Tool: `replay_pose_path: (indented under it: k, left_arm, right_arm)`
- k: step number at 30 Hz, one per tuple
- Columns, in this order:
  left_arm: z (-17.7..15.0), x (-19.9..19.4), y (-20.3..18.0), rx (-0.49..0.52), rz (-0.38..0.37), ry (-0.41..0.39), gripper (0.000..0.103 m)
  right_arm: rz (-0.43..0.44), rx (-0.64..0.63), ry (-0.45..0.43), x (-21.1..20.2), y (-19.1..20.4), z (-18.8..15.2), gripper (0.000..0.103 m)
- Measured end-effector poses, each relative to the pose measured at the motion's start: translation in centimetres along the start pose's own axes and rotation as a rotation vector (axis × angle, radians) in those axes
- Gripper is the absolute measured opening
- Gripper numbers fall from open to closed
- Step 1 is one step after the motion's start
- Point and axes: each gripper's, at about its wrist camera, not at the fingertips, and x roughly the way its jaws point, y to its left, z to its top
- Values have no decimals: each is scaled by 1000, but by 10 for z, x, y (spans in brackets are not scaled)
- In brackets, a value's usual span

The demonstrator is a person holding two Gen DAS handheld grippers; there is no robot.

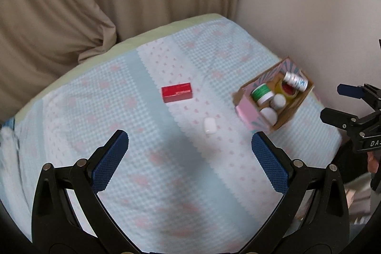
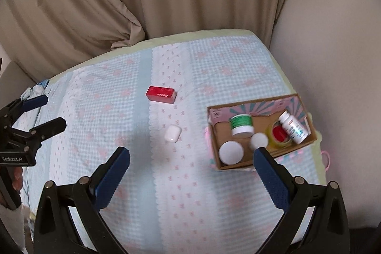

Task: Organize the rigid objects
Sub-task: 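Move both tools back toward the red box and white eraser, then grasp the red MARUBI box with the left tool while the right tool grasps the white eraser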

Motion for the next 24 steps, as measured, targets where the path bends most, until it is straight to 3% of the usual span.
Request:
replay_pose_path:
  k: [10,18,24]
  left_arm:
    - [52,92,49,305,-52,72,103]
    - [87,219,41,573,-113,171,103]
    - [82,316,21,772,-146,273,102]
  right_arm:
    - [-62,169,53,76,46,-24,103]
    - [-137,215,102,162,75,-29,103]
    - [-220,255,112,237,84,-26,103]
